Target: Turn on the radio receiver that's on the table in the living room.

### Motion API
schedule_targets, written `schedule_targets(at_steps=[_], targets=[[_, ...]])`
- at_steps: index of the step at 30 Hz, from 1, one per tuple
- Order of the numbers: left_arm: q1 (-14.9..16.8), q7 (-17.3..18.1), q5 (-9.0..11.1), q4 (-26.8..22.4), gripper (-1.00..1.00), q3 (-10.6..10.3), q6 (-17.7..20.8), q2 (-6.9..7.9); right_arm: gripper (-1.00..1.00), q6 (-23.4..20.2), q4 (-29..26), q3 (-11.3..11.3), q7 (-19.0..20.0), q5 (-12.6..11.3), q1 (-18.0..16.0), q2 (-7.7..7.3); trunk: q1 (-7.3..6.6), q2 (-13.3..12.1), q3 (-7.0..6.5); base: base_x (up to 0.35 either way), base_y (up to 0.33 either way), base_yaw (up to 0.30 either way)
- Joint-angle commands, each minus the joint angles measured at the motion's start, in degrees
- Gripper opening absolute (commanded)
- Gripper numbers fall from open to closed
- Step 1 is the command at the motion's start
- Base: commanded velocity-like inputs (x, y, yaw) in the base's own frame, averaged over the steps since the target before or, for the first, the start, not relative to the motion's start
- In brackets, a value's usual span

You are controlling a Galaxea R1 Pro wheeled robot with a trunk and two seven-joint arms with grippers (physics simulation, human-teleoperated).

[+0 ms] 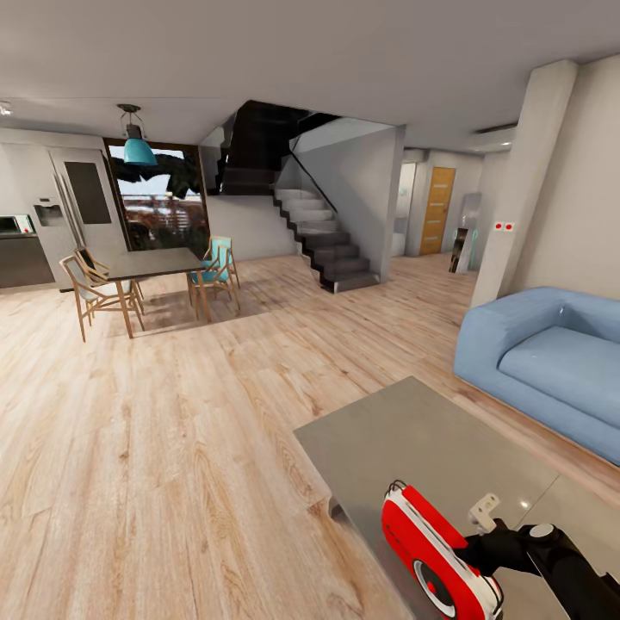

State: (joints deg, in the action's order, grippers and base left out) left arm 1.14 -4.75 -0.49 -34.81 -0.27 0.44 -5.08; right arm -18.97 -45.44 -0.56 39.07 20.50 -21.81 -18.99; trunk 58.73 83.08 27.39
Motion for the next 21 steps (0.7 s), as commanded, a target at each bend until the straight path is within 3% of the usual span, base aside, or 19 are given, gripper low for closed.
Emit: schedule_targets(at_steps=[1, 21], targets=[[0.00, 0.00, 0.02, 0.00, 1.00, -0.03, 0.00, 0.00, -1.00, -0.11, 0.00, 0.03, 0.02, -0.20, 0.02, 0.01, 0.00, 0.00, 0.00, 0.000, 0.000, 0.000], [0.00, -0.01, -0.08, 0.00, 1.00, -0.08, 0.00, -0.04, -1.00, -0.11, 0.00, 0.03, 0.04, -0.20, 0.02, 0.01, -0.44, -0.80, -0.36, 0.000, 0.000, 0.000]])
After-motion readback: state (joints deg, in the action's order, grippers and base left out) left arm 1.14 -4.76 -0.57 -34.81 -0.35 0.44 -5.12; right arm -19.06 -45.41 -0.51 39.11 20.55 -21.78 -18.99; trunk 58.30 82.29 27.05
